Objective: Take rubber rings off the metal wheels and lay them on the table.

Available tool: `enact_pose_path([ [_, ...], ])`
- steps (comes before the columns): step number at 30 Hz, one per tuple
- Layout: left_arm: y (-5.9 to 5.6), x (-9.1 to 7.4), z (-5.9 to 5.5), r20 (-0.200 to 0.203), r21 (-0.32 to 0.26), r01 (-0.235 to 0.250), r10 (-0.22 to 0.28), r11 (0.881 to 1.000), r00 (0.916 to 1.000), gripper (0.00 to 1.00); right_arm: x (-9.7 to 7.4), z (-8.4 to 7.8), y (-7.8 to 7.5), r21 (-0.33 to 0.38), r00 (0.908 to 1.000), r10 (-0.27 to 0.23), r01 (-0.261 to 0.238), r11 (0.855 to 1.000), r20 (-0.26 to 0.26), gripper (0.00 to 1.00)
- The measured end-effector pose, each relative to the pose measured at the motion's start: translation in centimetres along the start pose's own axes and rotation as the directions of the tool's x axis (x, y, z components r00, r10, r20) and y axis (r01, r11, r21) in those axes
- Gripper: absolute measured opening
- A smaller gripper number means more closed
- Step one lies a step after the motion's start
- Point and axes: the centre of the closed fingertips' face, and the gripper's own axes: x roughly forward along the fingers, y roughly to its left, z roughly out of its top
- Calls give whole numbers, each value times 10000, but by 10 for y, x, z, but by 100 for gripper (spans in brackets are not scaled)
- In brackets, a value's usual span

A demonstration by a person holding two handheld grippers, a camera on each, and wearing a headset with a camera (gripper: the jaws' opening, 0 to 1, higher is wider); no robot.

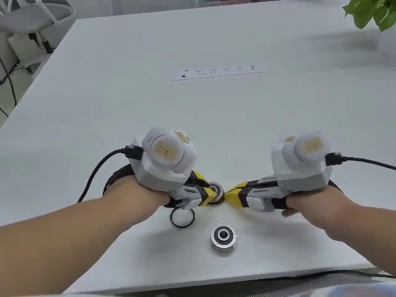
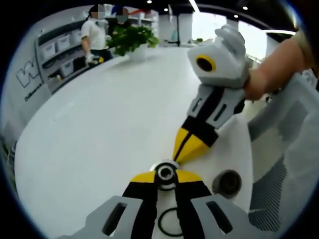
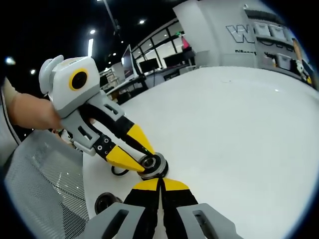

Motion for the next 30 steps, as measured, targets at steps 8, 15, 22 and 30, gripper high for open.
enact_pose_path([
  [8,0,0,0,12,37,-14,14,10000,10000,13,-4,3,5,1046,9996,98,-127,9944,276,0],
  [15,-1,1,1,22,96,-64,63,9999,10000,13,-7,9,4,1827,9975,178,-301,9827,685,0],
  [22,-2,1,1,1,174,-98,98,9998,10000,12,-7,11,6,2214,9964,159,-341,9746,835,0],
  [30,-2,1,1,3,165,-146,146,9998,9999,12,-7,14,11,2179,9948,258,-468,9749,983,0],
])
